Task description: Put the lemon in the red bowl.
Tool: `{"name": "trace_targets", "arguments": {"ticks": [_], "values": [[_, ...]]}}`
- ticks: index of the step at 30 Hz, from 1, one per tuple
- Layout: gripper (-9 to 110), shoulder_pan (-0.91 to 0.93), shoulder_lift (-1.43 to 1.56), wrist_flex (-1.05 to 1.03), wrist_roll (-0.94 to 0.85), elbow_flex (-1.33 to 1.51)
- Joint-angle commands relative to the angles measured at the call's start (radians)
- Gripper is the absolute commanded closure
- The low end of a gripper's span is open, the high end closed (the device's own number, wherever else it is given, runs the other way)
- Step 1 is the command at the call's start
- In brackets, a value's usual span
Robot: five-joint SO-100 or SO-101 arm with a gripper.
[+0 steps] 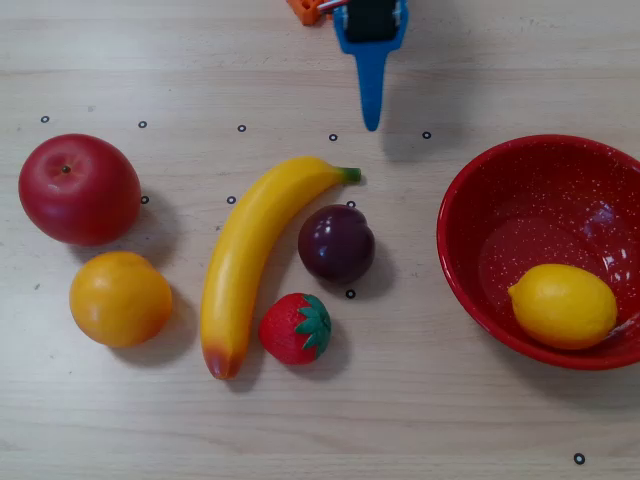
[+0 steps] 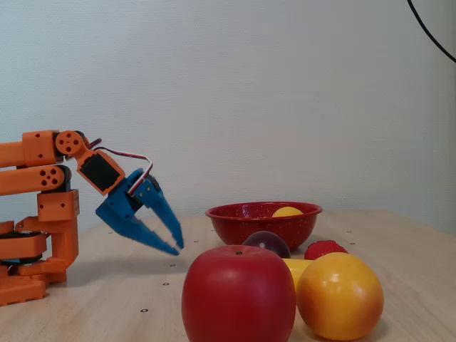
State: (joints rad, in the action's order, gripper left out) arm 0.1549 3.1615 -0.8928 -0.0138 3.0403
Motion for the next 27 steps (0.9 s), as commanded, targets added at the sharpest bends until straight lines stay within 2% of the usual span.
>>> {"name": "trace_targets", "arguments": {"ticks": [1,6,20,23,27], "values": [[101,-0.026,0.043,0.043,0.015,0.008],[101,-0.058,0.067,0.078,0.038,0.078],[101,-0.052,0.067,0.017,0.043,0.078],[98,-0.040,0.067,0.015,0.054,0.078],[101,-0.048,0.067,0.015,0.040,0.078]]}}
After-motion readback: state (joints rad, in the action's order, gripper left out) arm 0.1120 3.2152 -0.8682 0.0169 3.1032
